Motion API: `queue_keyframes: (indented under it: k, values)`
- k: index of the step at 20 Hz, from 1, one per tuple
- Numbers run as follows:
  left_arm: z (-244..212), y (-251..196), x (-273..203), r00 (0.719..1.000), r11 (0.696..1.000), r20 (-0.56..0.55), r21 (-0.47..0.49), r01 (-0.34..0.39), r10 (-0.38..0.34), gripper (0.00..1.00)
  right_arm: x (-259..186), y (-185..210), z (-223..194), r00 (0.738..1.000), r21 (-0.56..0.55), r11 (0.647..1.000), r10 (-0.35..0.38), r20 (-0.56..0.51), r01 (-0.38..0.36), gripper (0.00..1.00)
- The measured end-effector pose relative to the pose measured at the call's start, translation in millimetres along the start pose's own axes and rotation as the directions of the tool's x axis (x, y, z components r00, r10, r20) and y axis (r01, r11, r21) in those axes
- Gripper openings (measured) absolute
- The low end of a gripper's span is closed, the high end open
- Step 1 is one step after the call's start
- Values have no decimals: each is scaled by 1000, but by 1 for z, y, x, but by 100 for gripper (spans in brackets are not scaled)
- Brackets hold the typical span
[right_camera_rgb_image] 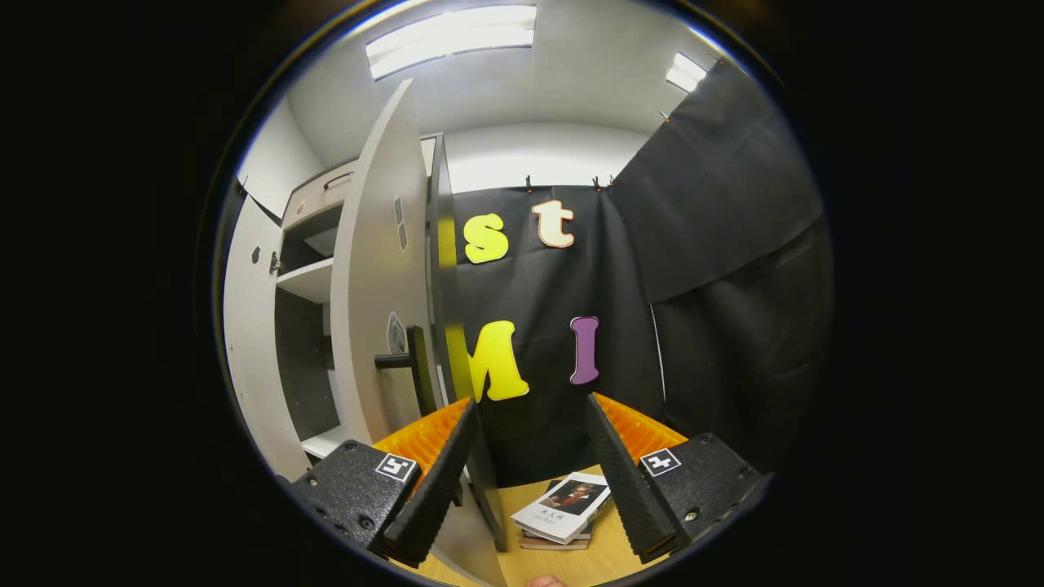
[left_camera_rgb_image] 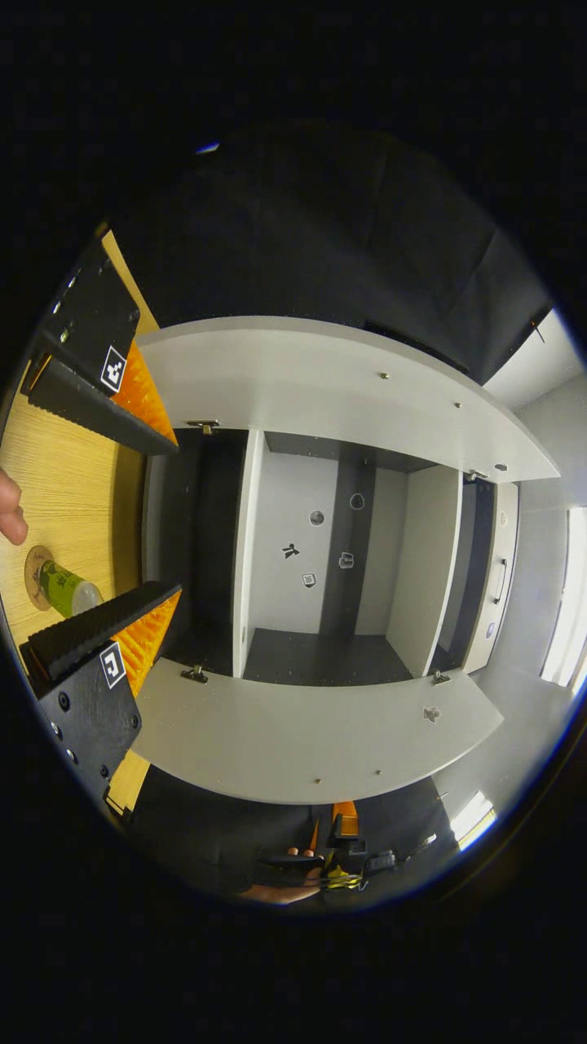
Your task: Grasp the bottle in the cabinet with the left hand and place it on the coaster, then close the right door with the right hand and the left door with the left hand.
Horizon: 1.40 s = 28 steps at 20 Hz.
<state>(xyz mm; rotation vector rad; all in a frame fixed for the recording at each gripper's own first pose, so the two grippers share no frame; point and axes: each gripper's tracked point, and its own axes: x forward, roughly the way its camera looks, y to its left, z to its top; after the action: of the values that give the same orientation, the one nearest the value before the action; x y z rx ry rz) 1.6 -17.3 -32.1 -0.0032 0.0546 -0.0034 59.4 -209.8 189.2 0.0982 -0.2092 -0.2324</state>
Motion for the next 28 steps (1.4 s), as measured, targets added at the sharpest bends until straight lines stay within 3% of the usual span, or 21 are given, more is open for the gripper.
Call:
queue_keyframes:
  k: [9, 19, 20, 21, 24, 28]
  values:
    - [0, -4, 3, 999, 999, 7, 5, 36, -36, 95, -13, 32, 4, 999, -202, 979, 3, 46, 6, 82]
    - [0, 16, -7, 1000, 999, 14, 32, 6, -7, 95, -17, 111, -21, 980, -162, 967, 193, -50, -198, 82]
    - [0, 19, -9, 1000, 999, 12, 33, -3, 3, 90, -13, 117, -27, 977, -158, 964, 204, -63, -212, 82]
    - [0, 22, -9, 1000, 999, 13, 32, -11, 11, 95, -12, 123, -29, 975, -156, 963, 215, -62, -222, 82]
    - [1, 31, -11, 999, 999, 13, 38, -36, 35, 95, -7, 152, -41, 960, -164, 947, 269, -73, -278, 82]
    - [3, 40, -16, 998, 997, 15, 40, -63, 62, 95, -2, 167, -45, 957, -181, 940, 285, -53, -290, 82]
